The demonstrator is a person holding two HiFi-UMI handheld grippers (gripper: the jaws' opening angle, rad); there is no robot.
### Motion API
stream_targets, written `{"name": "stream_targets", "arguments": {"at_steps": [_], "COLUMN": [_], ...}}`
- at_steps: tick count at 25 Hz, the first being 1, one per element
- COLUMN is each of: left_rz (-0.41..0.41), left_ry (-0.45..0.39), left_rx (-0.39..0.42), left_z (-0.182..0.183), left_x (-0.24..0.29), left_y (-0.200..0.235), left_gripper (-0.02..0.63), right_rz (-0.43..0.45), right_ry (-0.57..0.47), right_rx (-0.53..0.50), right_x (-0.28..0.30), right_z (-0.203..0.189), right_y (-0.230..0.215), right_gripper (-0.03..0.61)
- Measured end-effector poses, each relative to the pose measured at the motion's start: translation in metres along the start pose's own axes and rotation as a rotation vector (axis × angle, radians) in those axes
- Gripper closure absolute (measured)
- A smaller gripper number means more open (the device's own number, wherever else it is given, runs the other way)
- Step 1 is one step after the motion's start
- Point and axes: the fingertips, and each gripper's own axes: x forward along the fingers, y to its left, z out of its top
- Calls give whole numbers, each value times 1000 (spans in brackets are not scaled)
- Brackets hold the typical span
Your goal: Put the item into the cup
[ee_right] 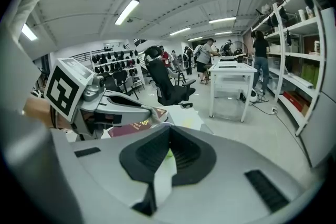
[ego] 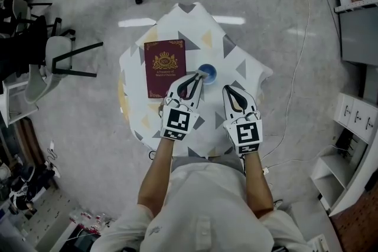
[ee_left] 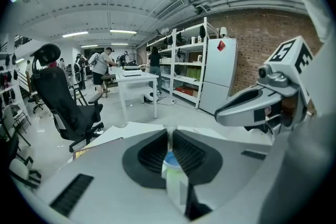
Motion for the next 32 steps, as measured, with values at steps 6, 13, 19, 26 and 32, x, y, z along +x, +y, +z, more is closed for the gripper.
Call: {"name": "stream_targets", "arguments": {"at_steps": [6, 13, 19, 26, 32], "left_rz": [12, 25, 25, 24, 19], "left_ry": [67, 125, 160, 197, 212], "left_rx": [15, 36, 52, 56, 59], "left_z": [-16, -27, -33, -40, -44], "left_x": [13, 23, 30, 35, 40], "left_y": [-2, -4, -7, -10, -14], "left_gripper": [574, 571, 569, 565, 561], "right_rz": [32, 41, 42, 37, 31], "right_ry": [13, 18, 17, 15, 12], "right_rx": [-3, 10, 20, 25, 27], "right_x": [5, 7, 5, 3, 1], "right_z": [-7, -10, -12, -13, -13], "right_y": [4, 2, 0, 0, -1], "right_gripper": [572, 572, 572, 572, 572]}}
